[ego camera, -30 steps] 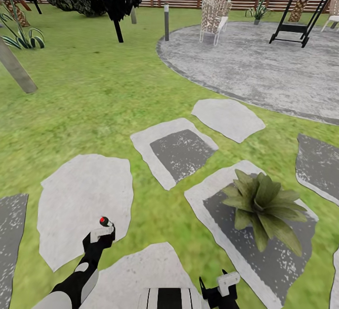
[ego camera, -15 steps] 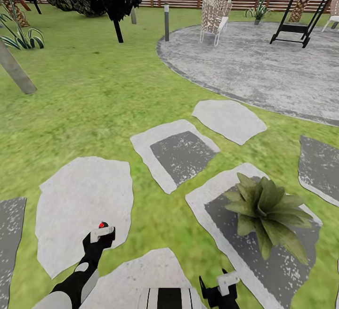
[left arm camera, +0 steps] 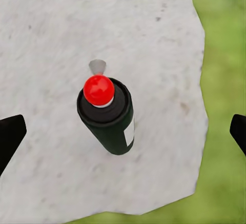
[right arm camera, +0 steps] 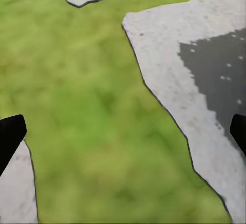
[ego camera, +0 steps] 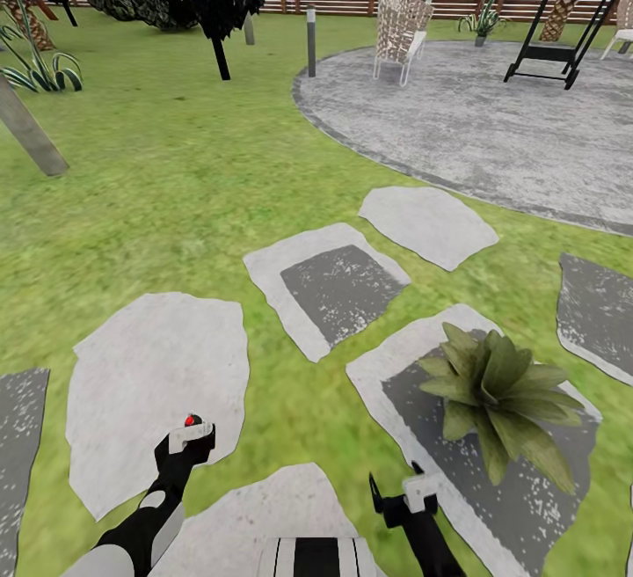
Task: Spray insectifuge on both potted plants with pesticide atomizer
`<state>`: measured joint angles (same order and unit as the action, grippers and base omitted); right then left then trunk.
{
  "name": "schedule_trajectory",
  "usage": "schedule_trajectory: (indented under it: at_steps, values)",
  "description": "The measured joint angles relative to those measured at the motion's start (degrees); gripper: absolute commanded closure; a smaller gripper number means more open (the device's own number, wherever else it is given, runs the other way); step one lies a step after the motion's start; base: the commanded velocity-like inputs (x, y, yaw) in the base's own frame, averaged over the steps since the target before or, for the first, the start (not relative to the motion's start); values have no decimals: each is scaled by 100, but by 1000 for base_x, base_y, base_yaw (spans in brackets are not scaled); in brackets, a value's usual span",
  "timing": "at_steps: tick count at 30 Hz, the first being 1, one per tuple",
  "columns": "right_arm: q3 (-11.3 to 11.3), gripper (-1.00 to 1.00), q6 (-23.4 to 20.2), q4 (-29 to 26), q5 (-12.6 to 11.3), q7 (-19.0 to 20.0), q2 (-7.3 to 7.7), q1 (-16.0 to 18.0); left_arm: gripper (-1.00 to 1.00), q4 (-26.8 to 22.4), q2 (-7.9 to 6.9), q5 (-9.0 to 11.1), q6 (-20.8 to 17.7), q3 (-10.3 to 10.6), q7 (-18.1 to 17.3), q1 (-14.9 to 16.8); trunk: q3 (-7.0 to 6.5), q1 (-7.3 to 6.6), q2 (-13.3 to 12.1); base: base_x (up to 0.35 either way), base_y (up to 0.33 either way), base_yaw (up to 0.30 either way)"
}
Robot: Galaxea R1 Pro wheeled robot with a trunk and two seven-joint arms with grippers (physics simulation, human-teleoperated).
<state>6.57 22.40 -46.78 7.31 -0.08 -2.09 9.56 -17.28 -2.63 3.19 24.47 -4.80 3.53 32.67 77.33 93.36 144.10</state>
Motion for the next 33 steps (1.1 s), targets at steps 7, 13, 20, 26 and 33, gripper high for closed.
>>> schedule_trajectory:
  at_steps: [7, 13, 20, 26, 33]
  values:
    - [-9, -100, 0, 339, 3, 0, 32, 0, -100, 0, 7, 0, -4, 1, 0, 0, 94, 11, 5, 0, 0, 0]
    - [-6, -100, -5, 368, 0, 0, 31, 0, -100, 0, 9, 0, 2, 0, 0, 0, 202, 18, 9, 0, 0, 0]
    - [-6, -100, 1, 363, -2, 0, 27, 0, -100, 0, 9, 0, -1, 1, 0, 0, 209, 17, 9, 33, 0, 0]
    - [-6, -100, 1, 355, -2, 0, 27, 0, -100, 0, 9, 0, -2, -4, 0, 0, 209, 18, 9, 150, 0, 0]
    - [-6, -100, 0, 355, -2, 0, 27, 0, -100, 0, 9, 0, 1, -6, 0, 0, 209, 18, 9, 7, 12, 0]
